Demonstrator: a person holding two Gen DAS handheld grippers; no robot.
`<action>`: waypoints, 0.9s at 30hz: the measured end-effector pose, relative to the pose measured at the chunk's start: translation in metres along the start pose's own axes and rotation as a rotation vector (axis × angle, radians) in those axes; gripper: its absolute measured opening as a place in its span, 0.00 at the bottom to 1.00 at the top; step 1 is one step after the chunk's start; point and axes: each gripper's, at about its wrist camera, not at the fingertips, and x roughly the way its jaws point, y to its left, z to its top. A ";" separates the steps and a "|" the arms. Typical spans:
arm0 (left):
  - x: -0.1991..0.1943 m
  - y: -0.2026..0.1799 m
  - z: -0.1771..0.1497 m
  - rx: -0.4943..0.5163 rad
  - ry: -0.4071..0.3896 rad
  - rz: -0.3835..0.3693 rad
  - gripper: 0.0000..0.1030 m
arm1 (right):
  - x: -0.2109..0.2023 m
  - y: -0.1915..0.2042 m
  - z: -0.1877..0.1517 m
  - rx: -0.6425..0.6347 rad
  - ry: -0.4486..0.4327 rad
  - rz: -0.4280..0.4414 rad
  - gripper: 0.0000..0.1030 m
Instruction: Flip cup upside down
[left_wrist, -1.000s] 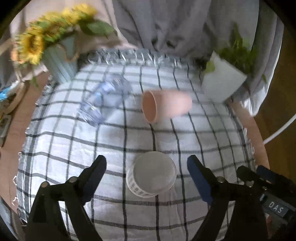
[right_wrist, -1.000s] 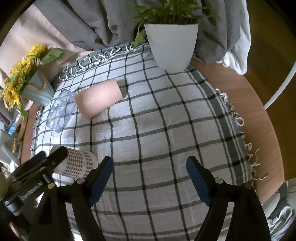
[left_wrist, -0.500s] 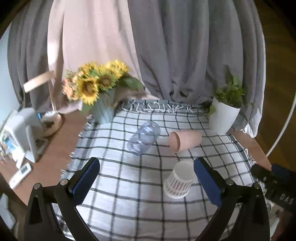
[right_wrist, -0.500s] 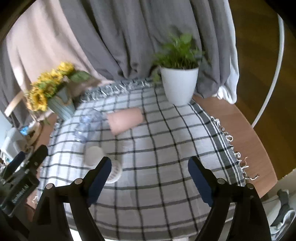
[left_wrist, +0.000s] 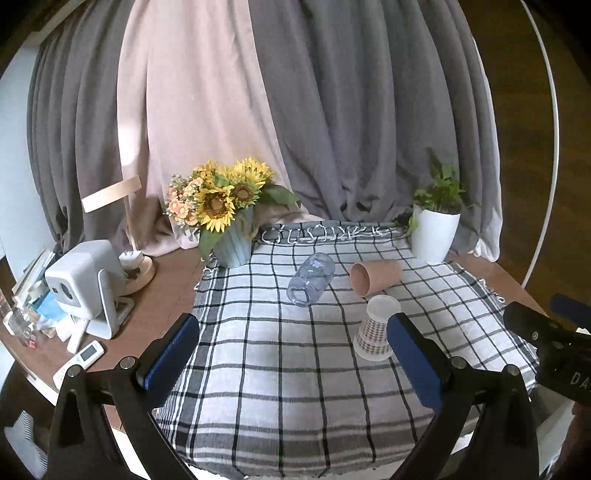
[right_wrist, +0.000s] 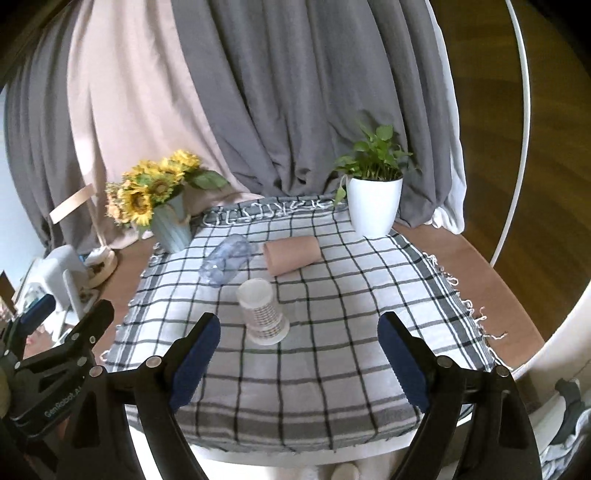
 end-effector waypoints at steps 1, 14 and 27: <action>-0.003 0.000 -0.001 0.003 -0.003 0.006 1.00 | -0.005 0.002 -0.002 -0.004 -0.008 -0.003 0.85; -0.012 -0.018 0.001 -0.066 -0.002 0.011 1.00 | -0.030 -0.015 0.002 -0.030 -0.048 -0.013 0.86; -0.010 -0.027 0.002 -0.063 -0.006 0.028 1.00 | -0.025 -0.032 0.006 -0.017 -0.056 0.000 0.85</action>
